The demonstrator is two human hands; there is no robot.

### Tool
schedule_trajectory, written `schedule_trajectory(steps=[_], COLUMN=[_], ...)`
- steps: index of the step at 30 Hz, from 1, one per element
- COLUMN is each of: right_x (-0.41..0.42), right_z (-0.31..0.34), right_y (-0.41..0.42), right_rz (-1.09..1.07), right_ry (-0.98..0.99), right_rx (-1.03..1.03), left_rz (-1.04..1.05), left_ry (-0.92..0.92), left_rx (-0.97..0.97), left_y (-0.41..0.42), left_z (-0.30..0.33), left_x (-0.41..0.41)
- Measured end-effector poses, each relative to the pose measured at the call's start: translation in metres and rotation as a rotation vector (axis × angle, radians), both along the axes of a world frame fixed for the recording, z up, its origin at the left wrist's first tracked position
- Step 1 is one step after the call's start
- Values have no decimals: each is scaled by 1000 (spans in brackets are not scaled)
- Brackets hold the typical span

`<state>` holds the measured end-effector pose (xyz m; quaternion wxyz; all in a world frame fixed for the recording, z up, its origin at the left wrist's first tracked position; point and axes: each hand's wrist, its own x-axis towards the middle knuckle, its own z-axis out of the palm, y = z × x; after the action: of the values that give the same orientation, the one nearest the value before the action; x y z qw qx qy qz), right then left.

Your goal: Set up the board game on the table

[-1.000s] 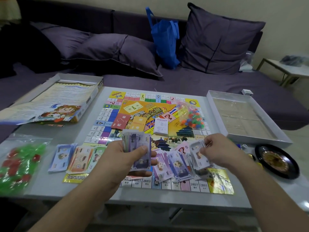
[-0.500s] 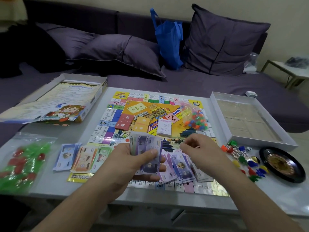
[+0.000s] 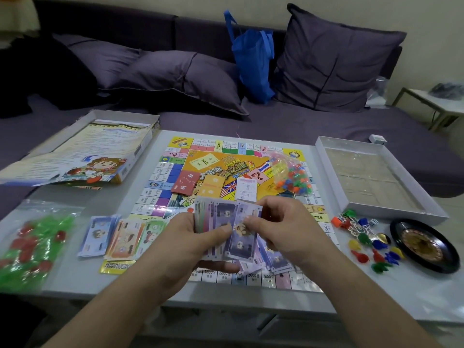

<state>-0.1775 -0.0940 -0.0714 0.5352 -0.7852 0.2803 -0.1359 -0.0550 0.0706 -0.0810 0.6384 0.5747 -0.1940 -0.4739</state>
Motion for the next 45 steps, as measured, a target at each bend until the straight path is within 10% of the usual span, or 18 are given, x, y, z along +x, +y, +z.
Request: schedule_trajectory(steps=[13,39,45], right_x=[-6,-1,3], right_z=[8,-30,-11], right_y=[-18,-39,-22], right_rz=[-69,15,-62], right_ry=[66,755,275], right_rx=[25,-634,-300], left_rz=[127,98,7], left_ry=[33,66,99], left_rx=[104,157,73], left_y=[-2,0,2], left_z=[1,6,6], left_x=[0,6,4])
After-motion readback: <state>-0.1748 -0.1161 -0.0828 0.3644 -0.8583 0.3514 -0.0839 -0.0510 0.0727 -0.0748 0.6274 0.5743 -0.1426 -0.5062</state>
